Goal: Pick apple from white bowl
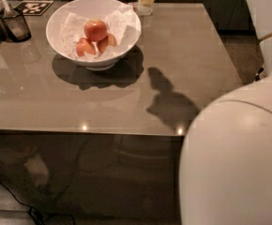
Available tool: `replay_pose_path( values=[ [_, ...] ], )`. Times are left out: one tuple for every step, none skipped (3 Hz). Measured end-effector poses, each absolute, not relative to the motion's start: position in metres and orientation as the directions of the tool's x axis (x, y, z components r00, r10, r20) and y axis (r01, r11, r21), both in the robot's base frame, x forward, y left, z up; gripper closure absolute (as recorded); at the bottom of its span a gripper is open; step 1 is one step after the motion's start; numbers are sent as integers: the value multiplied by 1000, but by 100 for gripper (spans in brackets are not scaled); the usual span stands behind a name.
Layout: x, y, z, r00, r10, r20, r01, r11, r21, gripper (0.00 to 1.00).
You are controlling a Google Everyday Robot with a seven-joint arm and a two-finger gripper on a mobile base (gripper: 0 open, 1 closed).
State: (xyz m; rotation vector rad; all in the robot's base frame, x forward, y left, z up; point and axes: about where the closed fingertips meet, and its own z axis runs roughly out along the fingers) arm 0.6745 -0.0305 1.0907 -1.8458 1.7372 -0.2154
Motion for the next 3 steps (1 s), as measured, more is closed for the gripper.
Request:
replay_pose_path(
  values=[
    [701, -5, 1074, 184, -948, -260, -865, -31, -501, 0],
    [744, 36, 1045, 248, -936, -248, -849, -86, -521, 0],
    [750, 42, 1045, 254, -933, -255, -840, -82, -537, 0]
  ],
)
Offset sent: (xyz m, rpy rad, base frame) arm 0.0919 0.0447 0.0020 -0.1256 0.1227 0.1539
